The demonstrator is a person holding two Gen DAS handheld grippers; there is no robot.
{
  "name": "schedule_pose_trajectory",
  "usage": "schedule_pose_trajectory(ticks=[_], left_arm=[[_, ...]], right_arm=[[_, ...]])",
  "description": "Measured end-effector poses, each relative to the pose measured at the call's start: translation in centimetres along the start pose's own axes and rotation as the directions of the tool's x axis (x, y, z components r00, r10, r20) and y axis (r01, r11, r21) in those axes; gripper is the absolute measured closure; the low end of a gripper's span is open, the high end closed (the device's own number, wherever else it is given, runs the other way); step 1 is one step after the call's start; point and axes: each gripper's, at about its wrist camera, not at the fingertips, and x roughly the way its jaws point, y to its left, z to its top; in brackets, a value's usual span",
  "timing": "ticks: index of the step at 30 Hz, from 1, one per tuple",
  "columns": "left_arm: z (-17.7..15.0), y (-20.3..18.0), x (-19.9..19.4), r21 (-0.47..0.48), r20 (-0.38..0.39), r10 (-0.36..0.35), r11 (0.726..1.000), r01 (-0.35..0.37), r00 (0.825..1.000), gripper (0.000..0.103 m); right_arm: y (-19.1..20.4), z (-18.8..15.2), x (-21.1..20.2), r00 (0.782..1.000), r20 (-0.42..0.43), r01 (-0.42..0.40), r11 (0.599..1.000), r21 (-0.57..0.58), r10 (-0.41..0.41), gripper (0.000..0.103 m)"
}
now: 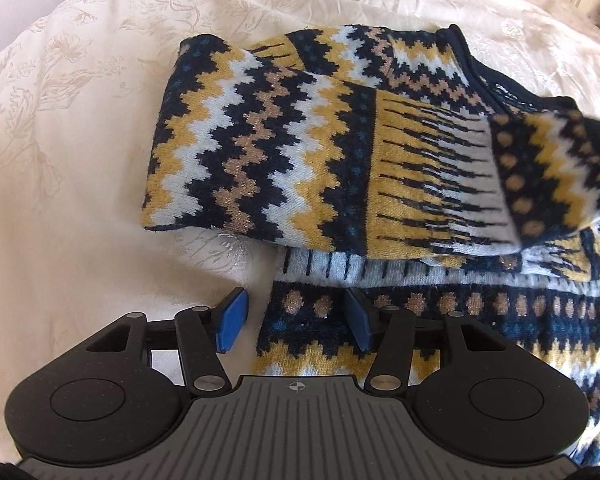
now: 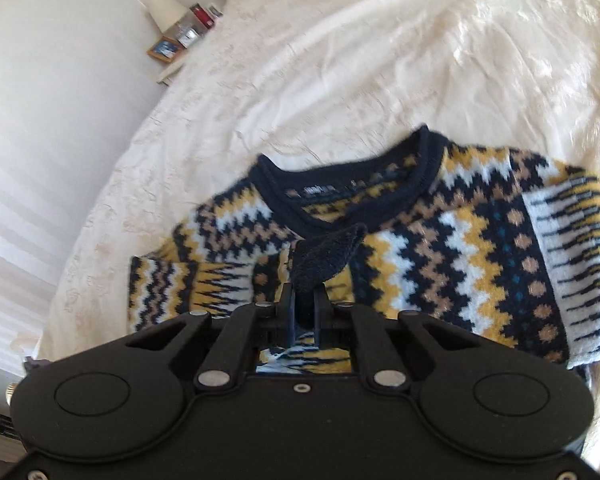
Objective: Fold small clothes
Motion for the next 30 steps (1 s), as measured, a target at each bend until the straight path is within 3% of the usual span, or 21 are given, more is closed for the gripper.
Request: schedule_pose_trajectory(ticks=[3,6,9,16,24,26,27,30], left_arm=[[0.0,0.0,0.0,-0.003,0.001,0.002,1.0,-0.002,1.0,0.051],[-0.1,0.0,0.0,-0.006,0.002,0.004,1.0,-0.004,1.0,0.051],[-0.1,0.0,0.0,-0.005,0.002,0.006,1.0,-0.006,1.0,0.05],[-0.1,0.1,-0.1,-0.004,-0.004,0.004,1.0,-0.004,1.0,0.05],[-0.1,0.1,-2.5,-0.005,0.032,0.009,1.0,-0.008,0.999,0.051],[-0.1,-0.1,-3.5,0.007,0.055,0.001,1.0,-0.001,0.998,0.051],[0.0,-0.2,-3.9,0.013,0.064,-0.001,1.0,0.0,0.998,0.051],[0.7,-0.6,-4.9,0.025,0.096,-0.008,1.0,0.005,0.995,0.051]], right_arm=[[0.3,0.8,-3.6,0.997,0.073,0.026,0.999,-0.021,-0.024,0.088],[-1.2,1.3,-5.3,0.99,0.081,0.112,0.994,-0.006,-0.111,0.088],[-3.5,0.9,-5.2,0.971,0.044,0.234,0.972,-0.024,-0.233,0.088],[-7.3,-0.8,-2.9,0.945,-0.054,0.322,0.947,0.0,-0.322,0.086],[-9.6,-3.1,-1.1,0.885,-0.13,0.455,0.89,0.039,-0.446,0.064],[-9.7,-3.5,-1.5,0.871,-0.127,0.483,0.875,0.046,-0.474,0.046],[-9.7,-3.6,-1.7,0.863,-0.125,0.498,0.866,0.05,-0.489,0.043],[-9.7,-3.9,-2.5,0.851,-0.105,0.522,0.851,0.066,-0.514,0.041]])
